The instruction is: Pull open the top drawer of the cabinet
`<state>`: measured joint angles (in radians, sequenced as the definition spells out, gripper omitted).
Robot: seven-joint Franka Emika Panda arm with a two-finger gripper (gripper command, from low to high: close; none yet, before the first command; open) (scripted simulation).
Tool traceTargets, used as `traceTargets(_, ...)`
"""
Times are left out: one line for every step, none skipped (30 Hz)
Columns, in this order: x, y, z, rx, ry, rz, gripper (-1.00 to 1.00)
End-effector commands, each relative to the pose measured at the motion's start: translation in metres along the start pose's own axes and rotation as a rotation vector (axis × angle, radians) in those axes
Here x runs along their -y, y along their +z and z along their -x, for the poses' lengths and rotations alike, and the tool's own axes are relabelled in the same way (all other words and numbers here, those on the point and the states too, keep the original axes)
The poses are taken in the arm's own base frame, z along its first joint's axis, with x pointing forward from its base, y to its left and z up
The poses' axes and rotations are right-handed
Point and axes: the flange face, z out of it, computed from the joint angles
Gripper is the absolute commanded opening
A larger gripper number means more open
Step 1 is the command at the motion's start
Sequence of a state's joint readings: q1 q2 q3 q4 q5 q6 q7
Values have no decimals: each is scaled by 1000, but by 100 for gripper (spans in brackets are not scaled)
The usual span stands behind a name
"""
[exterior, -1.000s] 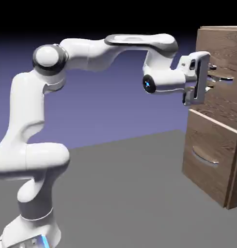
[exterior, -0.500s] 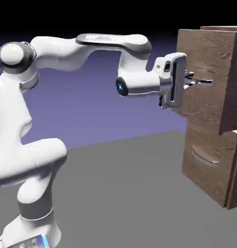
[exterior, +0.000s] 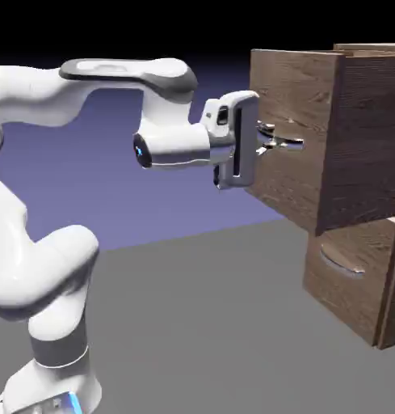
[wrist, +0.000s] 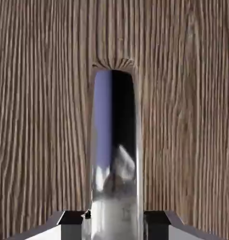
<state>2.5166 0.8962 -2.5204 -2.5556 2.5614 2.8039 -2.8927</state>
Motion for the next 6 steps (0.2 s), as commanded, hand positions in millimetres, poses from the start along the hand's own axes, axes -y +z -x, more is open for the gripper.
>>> traceTargets(0,-10,0,0,0,0,-100)
traceTargets(0,-15,0,0,0,0,-100)
traceTargets(0,-15,0,0,0,0,100)
traceTargets(0,-15,0,0,0,0,100)
traceTargets(0,-27,-1,1,-2,0,100)
traceTargets(0,-38,-1,2,-3,0,100)
